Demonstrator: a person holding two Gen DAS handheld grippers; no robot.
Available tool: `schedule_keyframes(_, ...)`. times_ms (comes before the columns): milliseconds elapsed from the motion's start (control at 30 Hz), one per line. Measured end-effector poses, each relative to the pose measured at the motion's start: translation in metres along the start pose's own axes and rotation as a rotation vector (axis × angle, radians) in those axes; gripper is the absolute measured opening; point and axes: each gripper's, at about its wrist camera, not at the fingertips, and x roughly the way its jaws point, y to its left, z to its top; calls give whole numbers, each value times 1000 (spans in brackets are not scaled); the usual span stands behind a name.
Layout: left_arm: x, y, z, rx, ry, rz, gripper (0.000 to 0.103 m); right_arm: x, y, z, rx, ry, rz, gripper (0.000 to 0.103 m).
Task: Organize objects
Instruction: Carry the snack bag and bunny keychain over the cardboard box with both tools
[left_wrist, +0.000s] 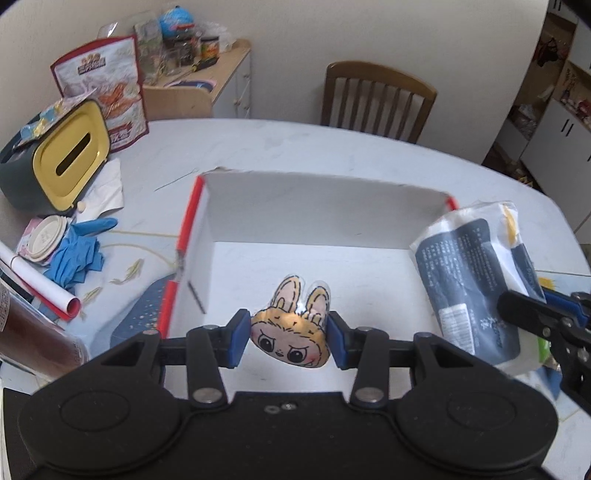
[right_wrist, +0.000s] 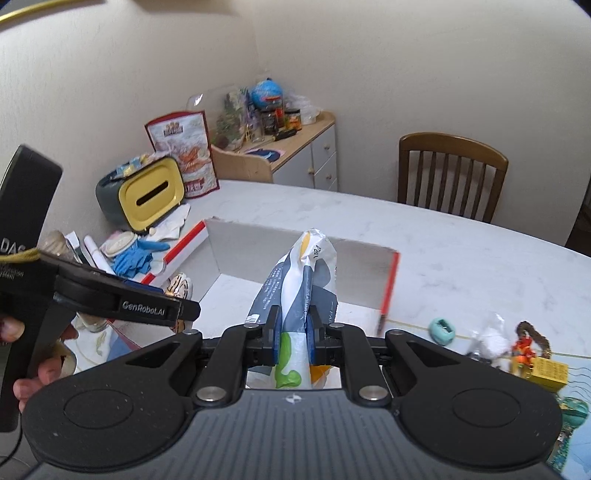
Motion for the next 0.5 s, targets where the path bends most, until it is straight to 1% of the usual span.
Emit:
schedule_keyframes(200, 28, 8, 7, 33, 55, 23, 43, 34, 11, -3, -34, 49, -17, 13)
schedule_keyframes(333, 50, 5, 9, 73, 102, 35, 43, 55, 15, -8, -61, 102, -24, 13)
schedule_keyframes(500, 73, 1, 10, 116, 165, 30, 43, 80, 15, -15, -71, 175, -33, 13)
